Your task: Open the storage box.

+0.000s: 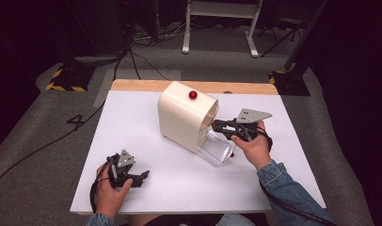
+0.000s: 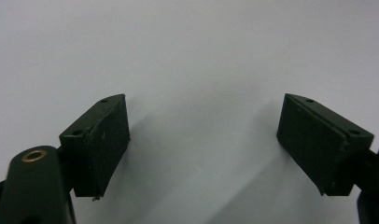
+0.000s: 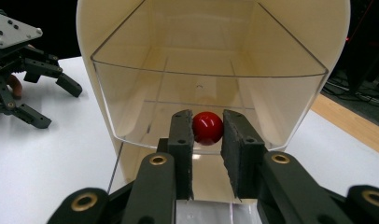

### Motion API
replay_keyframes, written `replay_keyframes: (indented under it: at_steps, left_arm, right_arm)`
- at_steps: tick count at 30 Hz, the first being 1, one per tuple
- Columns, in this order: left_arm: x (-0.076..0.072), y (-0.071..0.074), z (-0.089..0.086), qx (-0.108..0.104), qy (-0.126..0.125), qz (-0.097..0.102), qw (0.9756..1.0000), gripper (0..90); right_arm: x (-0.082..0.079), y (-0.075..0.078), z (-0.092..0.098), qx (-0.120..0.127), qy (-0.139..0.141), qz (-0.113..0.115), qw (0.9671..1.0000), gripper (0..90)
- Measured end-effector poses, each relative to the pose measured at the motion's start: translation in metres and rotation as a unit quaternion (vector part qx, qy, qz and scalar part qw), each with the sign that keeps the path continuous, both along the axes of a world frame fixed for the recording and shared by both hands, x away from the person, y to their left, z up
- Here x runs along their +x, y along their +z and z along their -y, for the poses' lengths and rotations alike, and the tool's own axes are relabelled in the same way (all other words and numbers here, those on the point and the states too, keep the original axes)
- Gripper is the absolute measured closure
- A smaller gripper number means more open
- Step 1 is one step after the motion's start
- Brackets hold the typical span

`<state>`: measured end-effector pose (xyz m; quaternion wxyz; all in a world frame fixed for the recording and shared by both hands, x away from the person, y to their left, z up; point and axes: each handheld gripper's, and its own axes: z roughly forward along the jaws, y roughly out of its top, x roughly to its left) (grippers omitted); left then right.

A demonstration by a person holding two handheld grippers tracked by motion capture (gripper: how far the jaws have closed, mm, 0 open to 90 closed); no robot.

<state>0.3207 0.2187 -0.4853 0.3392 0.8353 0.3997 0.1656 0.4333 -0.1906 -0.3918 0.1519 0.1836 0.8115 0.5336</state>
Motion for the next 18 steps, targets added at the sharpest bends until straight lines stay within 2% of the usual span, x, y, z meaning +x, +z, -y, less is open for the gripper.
replay_keyframes:
  at_steps: [8,18]
  left_arm:
    - [0.0,0.0,0.0,-0.001,-0.001,-0.002,1.0,17.4]
    - [0.001,0.0,0.0,-0.002,-0.001,-0.004,1.0,17.4]
  right_arm:
    - [-0.002,0.0,0.001,0.003,-0.003,0.006,1.0,74.1]
    - [-0.017,0.007,0.018,0.004,-0.009,0.012,0.9999,74.3]
